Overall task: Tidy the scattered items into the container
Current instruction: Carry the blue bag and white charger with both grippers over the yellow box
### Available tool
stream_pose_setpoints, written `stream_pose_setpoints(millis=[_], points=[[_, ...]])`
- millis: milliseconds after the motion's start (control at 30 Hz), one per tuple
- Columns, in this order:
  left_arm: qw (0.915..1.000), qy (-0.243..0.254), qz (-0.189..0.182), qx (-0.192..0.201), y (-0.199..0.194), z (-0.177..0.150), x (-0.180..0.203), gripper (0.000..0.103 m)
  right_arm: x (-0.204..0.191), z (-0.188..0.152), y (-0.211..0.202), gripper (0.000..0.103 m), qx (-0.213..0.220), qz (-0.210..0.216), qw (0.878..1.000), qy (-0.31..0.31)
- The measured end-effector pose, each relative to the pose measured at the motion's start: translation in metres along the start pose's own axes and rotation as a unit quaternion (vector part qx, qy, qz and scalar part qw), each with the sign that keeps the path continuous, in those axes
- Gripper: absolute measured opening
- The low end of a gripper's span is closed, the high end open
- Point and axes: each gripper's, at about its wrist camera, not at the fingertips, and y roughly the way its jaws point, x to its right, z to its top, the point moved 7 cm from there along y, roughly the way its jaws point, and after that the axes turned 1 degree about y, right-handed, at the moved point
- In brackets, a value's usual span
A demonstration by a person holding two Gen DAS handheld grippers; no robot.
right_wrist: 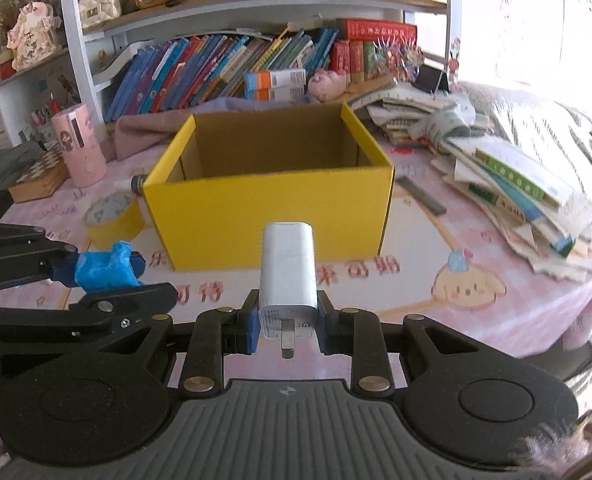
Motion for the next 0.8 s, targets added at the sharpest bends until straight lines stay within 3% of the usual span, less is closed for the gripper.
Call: stream_pose_setpoints(millis=[367,800], points=[[0.9982,-0.023,0.031,0.046,0.027,0.06,-0.034,0.025,0.013,0.09,0.023,0.025,0.065,0.02,0.997,-0.044],[0.9918,-0.063,0.104,0.04,0.082,0.101,-0.079,0.025,0.033,0.153,0.104,0.025,0.051,0.059,0.992,-0.102]])
